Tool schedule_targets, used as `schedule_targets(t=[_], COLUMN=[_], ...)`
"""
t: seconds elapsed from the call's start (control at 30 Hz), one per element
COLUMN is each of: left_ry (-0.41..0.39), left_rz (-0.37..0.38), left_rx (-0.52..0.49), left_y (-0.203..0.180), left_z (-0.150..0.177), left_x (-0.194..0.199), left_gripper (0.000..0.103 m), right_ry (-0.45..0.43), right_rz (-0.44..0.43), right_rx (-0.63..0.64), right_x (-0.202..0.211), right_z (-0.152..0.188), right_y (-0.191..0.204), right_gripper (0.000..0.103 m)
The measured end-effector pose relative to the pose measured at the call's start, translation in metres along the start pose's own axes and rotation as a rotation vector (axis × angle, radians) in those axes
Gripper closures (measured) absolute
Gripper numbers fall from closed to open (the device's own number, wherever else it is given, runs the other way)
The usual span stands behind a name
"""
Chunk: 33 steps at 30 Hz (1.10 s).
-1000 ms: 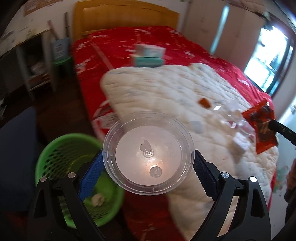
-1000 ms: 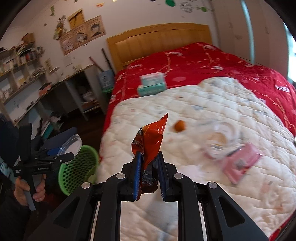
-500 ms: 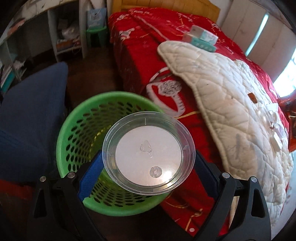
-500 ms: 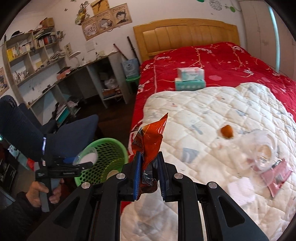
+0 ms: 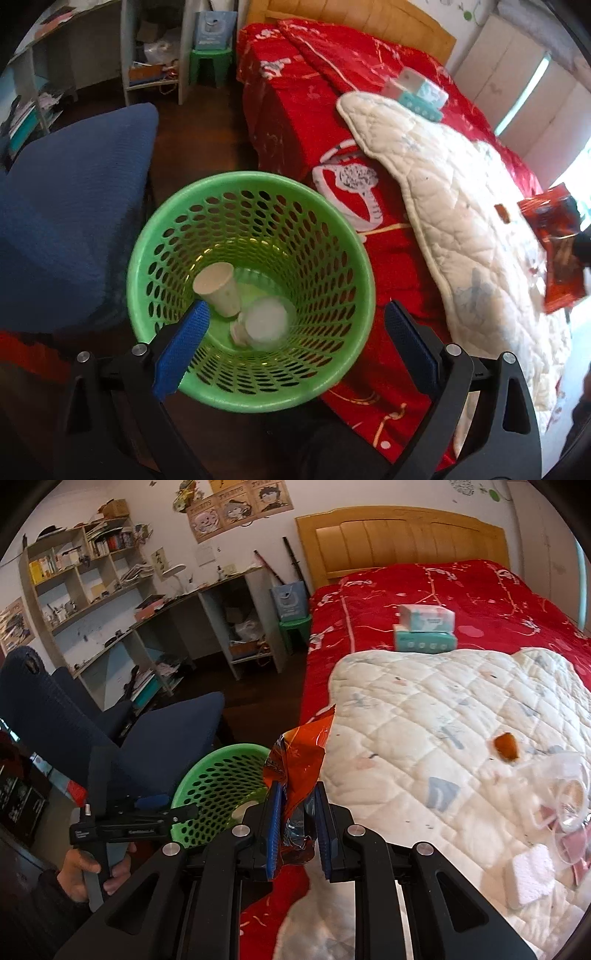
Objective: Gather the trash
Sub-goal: 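Drop the clear lid and orange wrapper into the green wastebasket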
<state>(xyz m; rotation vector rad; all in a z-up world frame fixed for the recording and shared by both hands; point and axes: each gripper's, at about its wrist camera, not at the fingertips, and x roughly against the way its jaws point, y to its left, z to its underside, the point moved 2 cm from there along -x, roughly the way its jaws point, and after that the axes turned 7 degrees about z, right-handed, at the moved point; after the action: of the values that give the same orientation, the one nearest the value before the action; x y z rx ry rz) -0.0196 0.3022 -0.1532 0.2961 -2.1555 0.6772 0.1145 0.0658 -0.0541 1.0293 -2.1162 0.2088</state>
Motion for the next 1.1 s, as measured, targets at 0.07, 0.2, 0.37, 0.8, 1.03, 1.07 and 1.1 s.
schedule_targets(t=[0.07, 0.2, 0.37, 0.8, 1.03, 1.07, 1.1], left_ry=[-0.019, -0.043, -0.066, -0.082, -0.080, -0.078, -0.077], left_rz=[0.005, 0.002, -0.005, 0.004, 0.013, 0.015, 0.018], left_rx=[0.008, 0.016, 0.033, 0.076, 0.072, 0.069, 0.063], left_y=[0.002, 0.008, 0.018, 0.032, 0.027, 0.025, 0.022], left_z=[0.003, 0.012, 0.023, 0.035, 0.035, 0.034, 0.034], left_x=[0.010, 0.027, 0.046, 0.056, 0.054, 0.053, 0.053], left_gripper=[0.009, 0.009, 0.009, 0.009, 0.009, 0.009, 0.009], right_ry=[0.003, 0.022, 0.061, 0.144, 0.148, 0.144, 0.139], right_rz=[-0.011, -0.029, -0.055, -0.089, -0.074, -0.070, -0.065], right_rx=[0.009, 0.034, 0.062, 0.073, 0.067, 0.066, 0.062], right_x=[-0.004, -0.017, -0.041, -0.102, -0.097, -0.093, -0.090], right_z=[-0.001, -0.001, 0.001, 0.008, 0.016, 0.017, 0.018], right_y=[0.006, 0.022, 0.046, 0.091, 0.086, 0.083, 0.079], right_gripper=[0.086, 0.086, 0.085, 0.065, 0.050, 0.048, 0.045])
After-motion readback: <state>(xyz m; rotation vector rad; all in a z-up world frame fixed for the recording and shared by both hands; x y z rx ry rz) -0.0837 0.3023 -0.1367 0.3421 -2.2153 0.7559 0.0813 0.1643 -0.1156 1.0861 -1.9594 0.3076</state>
